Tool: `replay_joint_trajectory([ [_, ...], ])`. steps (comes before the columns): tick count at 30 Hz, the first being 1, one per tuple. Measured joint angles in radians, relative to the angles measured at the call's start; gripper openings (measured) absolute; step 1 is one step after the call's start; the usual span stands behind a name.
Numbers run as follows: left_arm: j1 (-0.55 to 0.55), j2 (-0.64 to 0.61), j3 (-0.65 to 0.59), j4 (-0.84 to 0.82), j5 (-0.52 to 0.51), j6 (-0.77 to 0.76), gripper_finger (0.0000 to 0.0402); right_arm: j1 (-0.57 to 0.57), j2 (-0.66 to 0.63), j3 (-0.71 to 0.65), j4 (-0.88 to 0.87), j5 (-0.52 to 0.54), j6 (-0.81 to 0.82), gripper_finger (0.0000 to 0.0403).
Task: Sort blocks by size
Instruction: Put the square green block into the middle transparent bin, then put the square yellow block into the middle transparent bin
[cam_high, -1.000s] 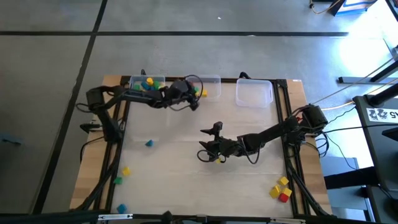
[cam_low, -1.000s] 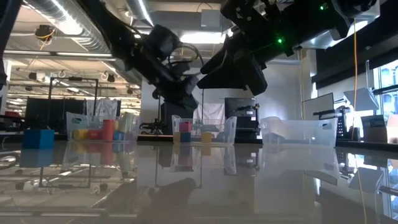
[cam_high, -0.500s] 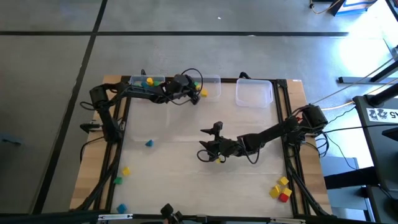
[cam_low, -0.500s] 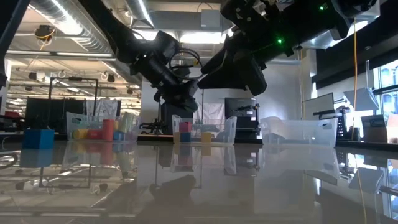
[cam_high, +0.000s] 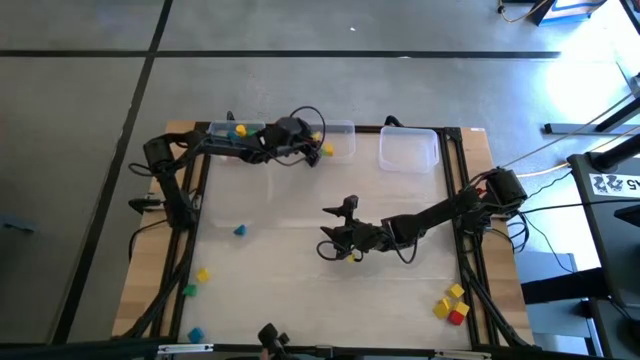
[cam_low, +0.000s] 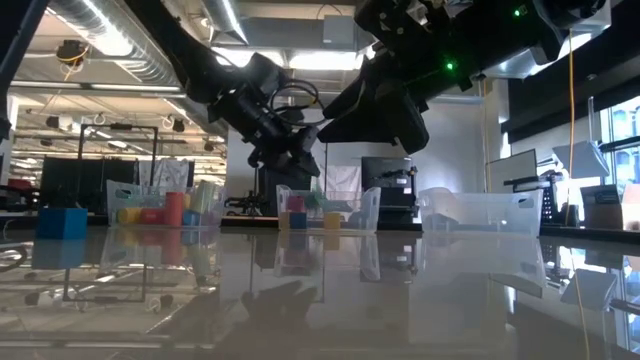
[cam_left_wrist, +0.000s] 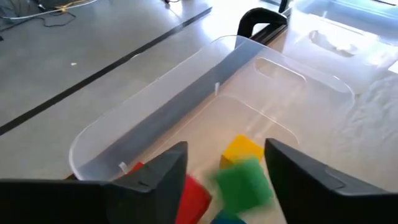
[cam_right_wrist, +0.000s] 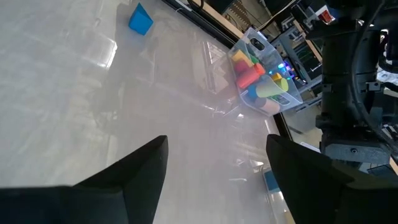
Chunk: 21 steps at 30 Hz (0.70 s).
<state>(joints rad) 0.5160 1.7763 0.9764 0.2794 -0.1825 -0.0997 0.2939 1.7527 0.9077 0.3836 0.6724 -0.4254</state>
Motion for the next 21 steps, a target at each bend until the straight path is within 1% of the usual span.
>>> replay_joint_trajectory([
  [2,0.004,0.0,0.0,-0.002,0.0,-0.003,0.0233,0.0,0.0,0.0,-0.001,0.0,0.0,0.0278],
  [4,0.001,-0.001,0.0,-0.005,0.0,-0.003,0.0246,0.0,0.0,0.0,-0.004,0.0,0.0,0.0278],
  [8,-0.022,-0.037,0.0,-0.029,0.001,0.011,0.0252,0.0,0.0,0.0,-0.02,0.0,0.0,0.0278],
  [11,-0.048,-0.101,0.001,-0.083,0.001,0.033,0.0252,0.0,0.0,0.0,-0.02,-0.004,0.0,0.0278],
  [15,-0.093,-0.219,0.001,-0.206,0.0,0.052,0.0253,0.0,0.0,0.0,-0.02,-0.01,0.0,0.0278],
  [21,-0.2,-0.429,0.001,-0.445,-0.002,0.074,0.0253,0.0,0.0,0.0,-0.021,-0.011,0.0,0.0278],
])
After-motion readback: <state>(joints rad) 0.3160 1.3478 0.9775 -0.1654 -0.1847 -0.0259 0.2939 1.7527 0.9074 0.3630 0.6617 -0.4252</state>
